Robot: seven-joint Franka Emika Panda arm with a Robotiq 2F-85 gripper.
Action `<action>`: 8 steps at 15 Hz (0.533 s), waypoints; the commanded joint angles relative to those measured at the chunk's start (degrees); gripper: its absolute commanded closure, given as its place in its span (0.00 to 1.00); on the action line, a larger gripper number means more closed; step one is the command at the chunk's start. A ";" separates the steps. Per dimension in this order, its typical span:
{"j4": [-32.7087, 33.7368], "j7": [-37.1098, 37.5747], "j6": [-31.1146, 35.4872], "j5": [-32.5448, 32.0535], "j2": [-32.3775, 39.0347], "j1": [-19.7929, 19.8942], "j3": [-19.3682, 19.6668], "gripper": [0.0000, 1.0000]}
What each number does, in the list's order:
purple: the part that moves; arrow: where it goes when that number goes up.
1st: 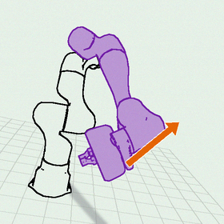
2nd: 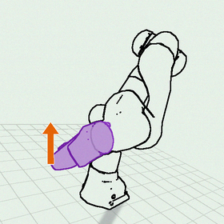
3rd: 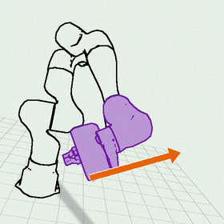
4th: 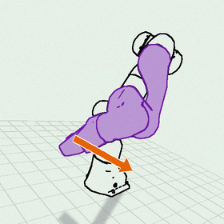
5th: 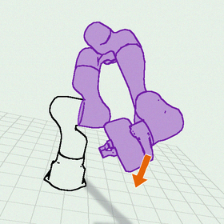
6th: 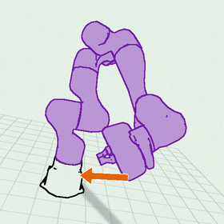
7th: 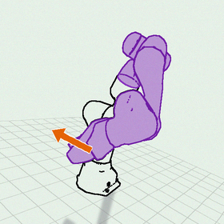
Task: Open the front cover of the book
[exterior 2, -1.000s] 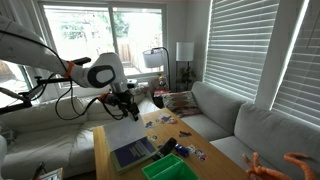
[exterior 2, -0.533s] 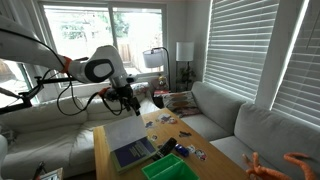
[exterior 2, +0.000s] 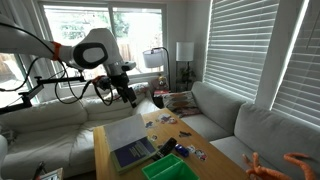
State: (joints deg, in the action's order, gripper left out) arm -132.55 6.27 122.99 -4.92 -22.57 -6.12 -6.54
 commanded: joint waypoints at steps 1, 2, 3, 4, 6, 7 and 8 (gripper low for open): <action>2.15 -1.12 -7.63 2.44 -3.45 1.07 1.91 0.00; 2.87 -0.49 -9.49 2.22 -3.90 1.55 2.16 0.00; 3.49 -0.06 -10.88 1.98 -4.30 2.11 2.43 0.00; 4.13 0.10 -12.10 1.51 -4.55 2.72 2.68 0.00; 5.03 0.47 -13.93 1.36 -4.90 3.85 3.23 0.00; 5.46 0.76 -14.61 1.20 -4.98 4.46 3.49 0.00; 5.83 1.08 -15.14 1.25 -4.97 5.04 3.78 0.00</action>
State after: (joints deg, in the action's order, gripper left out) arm -128.38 6.37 111.01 -4.07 -27.01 -2.58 -3.33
